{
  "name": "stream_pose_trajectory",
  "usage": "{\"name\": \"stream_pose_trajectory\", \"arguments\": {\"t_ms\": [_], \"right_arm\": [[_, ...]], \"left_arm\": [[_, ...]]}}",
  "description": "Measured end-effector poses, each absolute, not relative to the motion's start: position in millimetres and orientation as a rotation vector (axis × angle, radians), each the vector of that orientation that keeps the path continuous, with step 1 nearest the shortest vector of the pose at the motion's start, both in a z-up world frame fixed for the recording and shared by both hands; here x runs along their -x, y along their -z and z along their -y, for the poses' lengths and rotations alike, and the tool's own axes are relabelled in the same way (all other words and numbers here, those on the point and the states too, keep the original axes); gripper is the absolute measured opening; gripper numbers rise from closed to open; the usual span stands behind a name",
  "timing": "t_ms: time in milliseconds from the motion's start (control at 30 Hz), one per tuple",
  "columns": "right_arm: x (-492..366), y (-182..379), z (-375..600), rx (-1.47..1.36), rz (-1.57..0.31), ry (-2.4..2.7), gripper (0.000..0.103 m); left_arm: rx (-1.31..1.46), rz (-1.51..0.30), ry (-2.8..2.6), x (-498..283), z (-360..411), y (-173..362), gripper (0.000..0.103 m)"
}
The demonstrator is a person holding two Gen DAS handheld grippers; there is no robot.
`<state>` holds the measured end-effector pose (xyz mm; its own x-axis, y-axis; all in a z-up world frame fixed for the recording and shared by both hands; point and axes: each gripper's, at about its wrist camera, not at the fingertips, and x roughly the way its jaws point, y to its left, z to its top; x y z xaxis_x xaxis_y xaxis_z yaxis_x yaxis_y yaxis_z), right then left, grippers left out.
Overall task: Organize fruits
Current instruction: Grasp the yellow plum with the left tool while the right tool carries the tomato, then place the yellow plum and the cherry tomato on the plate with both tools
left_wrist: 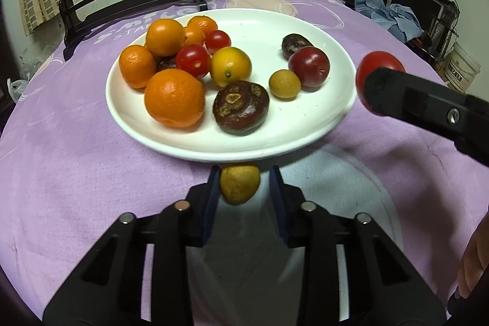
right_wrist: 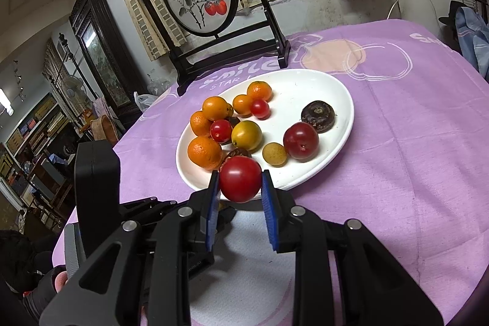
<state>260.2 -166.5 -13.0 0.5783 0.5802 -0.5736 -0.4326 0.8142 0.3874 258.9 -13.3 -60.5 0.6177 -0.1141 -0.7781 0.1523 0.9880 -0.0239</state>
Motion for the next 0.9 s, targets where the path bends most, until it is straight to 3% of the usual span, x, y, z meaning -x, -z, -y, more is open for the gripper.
{"name": "stream_pose_trajectory", "arguments": {"t_ms": [433, 633, 900], "right_arm": [[-248.1, 17.3, 155.6, -0.139, -0.743, -0.610, 0.027], [-250.2, 8.2, 149.9, -0.122, -0.722, -0.645, 0.027], [-313.9, -17.9, 147.6, -0.129, -0.626, -0.545, 0.027]], "left_arm": [[-0.041, -0.873, 0.156, -238.5, 8.1, 52.6, 0.026], [0.020, -0.754, 0.177, -214.1, -6.5, 17.2, 0.026], [0.045, -0.663, 0.131, -271.7, -13.8, -23.5, 0.026]]}}
